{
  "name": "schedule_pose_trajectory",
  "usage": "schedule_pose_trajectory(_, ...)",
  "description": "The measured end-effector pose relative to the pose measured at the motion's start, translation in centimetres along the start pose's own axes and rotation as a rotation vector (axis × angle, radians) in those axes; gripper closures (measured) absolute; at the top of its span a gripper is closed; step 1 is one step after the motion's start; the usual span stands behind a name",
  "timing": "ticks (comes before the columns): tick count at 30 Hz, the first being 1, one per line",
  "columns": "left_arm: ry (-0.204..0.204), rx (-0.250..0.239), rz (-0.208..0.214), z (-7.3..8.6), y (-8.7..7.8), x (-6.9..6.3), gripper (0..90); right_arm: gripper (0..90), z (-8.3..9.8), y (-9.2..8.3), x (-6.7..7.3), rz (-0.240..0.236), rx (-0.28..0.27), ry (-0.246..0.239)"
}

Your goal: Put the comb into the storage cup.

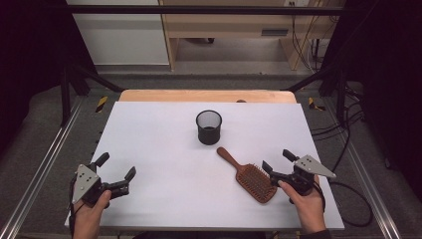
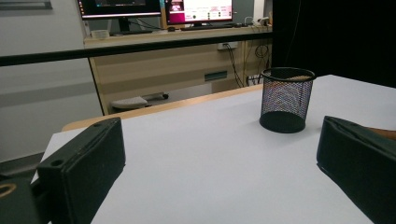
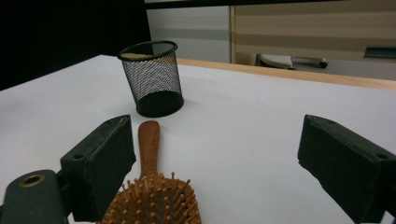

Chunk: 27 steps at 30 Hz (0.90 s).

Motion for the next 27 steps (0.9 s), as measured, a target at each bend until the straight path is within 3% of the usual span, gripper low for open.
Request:
schedule_pose_trajectory(7, 0.0, 0.014, 0.008, 0.4, 0.0, -0.1, 1.6, 12.4, -0.6, 0.5, 2.0, -0.029, 0.041, -0.066)
schedule_pose_trajectory(8, 0.003, 0.018, 0.011, 0.4, 0.1, -0.1, 1.6, 12.6, -1.0, 1.1, 2.7, -0.043, 0.07, -0.099)
schedule_pose_trajectory(18, 0.025, 0.021, 0.022, 0.3, 0.1, -0.5, 1.6, 16.2, -3.1, 4.6, 4.4, -0.086, 0.189, -0.18)
schedule_pose_trajectory(22, 0.027, 0.021, 0.024, 0.3, 0.1, -0.6, 1.7, 22.9, -4.3, 6.2, 4.7, -0.109, 0.224, -0.185)
schedule_pose_trajectory(27, 0.028, 0.021, 0.022, 0.3, 0.1, -0.5, 1.7, 38.0, -4.9, 7.8, 4.8, -0.128, 0.277, -0.213)
Point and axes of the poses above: each handheld gripper's, and its own axes: y roughly forward along the jaws, z roughly out of its underside, x roughly to its left, the point moved 7 cm from there along y, roughly forward along the jaws, and after that the axes turned 2 degrees about y, right-handed, at the moved point
